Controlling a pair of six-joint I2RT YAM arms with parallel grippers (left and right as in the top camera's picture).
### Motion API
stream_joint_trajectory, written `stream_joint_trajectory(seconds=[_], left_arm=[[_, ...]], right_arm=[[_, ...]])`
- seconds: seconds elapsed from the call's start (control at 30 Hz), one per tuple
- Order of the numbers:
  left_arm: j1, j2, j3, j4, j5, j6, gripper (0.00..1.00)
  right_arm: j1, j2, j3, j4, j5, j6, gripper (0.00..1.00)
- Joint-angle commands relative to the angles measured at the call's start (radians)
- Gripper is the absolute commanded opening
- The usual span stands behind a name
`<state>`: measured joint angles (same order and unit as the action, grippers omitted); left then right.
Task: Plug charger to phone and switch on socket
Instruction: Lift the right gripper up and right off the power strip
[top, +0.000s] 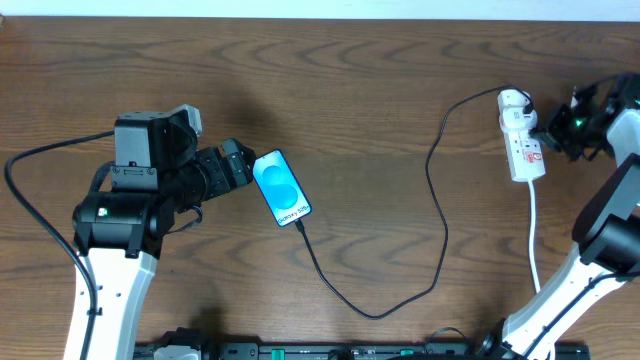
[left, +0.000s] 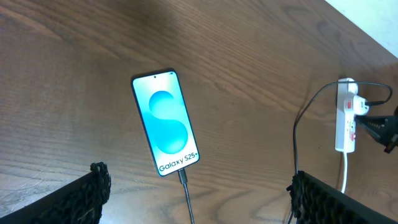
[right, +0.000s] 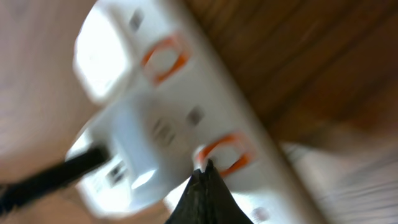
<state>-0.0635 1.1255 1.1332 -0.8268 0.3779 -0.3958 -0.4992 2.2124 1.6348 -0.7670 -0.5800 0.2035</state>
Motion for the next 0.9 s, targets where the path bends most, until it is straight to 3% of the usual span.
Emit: stream_joint_trajectory(seconds=[0.0,0.27,0.67,0.7,0.73,0.8,0.87], left_arm=[[0.001,-0.007,0.018,0.001,-0.009,0.003,0.94],[0.001,-0.007,0.018,0.001,-0.009,0.002,0.94],[0.001,-0.007,0.018,0.001,-0.009,0.002,0.94],[0.001,-0.007,0.018,0.001,-0.009,0.002,0.94],[0.001,-0.007,0.018,0.001,-0.009,0.002,0.94],[0.001,-0.007,0.018,0.001,-0.009,0.002,0.94],[0.001,-0.007,0.018,0.001,-0.009,0.002,0.94]], right_arm=[[0.008,0.037,-0.028,-0.010,-0.269,0.045,0.01],[-0.045,0.027,-0.024,-0.003,-0.250,0.015,0.01],[-0.046,-0.271,-0.023,-0.084,0.183,-0.112,0.03],[-0.042,-0.292,-0.023,-0.085,0.228,-0.134,0.11],[-0.037,-0.305,-0.023,-0.085,0.268,-0.150,0.28],[-0.030,-0.313,-0.023,-0.087,0.327,-0.161,0.53],[-0.029,-0.311,-0.023,-0.098,0.340,-0.182,0.68]])
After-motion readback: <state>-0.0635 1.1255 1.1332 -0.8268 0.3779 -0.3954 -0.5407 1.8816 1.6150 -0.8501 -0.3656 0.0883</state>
